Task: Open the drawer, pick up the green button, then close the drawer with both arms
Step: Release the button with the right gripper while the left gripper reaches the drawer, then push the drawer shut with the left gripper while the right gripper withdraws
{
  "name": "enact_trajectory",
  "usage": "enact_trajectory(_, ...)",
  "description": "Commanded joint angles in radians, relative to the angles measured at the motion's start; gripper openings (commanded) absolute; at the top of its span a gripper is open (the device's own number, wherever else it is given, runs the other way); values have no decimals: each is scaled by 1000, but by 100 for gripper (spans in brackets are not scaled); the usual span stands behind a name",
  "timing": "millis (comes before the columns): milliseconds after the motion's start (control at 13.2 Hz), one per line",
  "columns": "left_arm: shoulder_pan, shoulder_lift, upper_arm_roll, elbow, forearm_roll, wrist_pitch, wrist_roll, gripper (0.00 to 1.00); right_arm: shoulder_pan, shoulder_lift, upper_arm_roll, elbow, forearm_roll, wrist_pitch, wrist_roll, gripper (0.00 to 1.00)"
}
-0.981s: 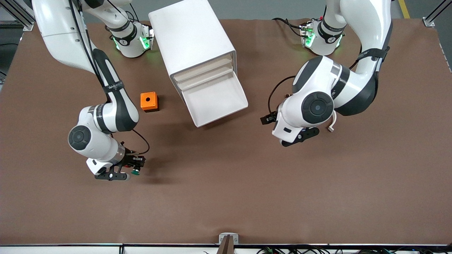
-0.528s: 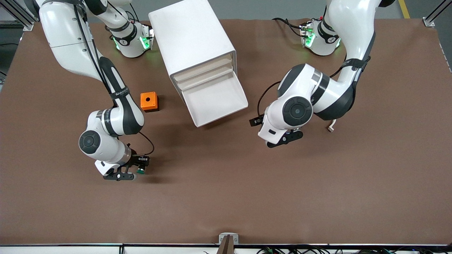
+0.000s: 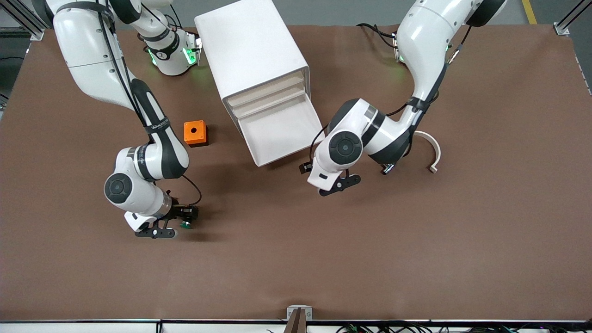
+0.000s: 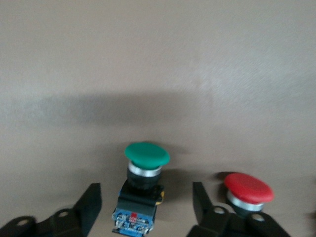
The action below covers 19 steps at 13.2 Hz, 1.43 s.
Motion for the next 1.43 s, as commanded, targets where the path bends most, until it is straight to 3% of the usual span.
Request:
enact_trajectory(0,-44,0,1,-99,24,166,12,100,-59,-56,14,19,4,-30,-17,100)
enact_trajectory(302,-81,32,-2,-110,25,174,3,100,-76,-178,6,18,-33,-73,-49,100)
enact_trajectory(528,-116,26,-5,-109,15,143,-12,100,-103,-268,-37,4,-76,-126,-98,100)
enact_trajectory(1057,-129,23,-155,-108,11,49,-184,100,-120,-561,-105,-1,-74,-457,-105,100)
enact_trajectory(1358,-170,44,-177,-110,1,48,-219,100,-129,-687,-115,-2,-74,-600,-103,100)
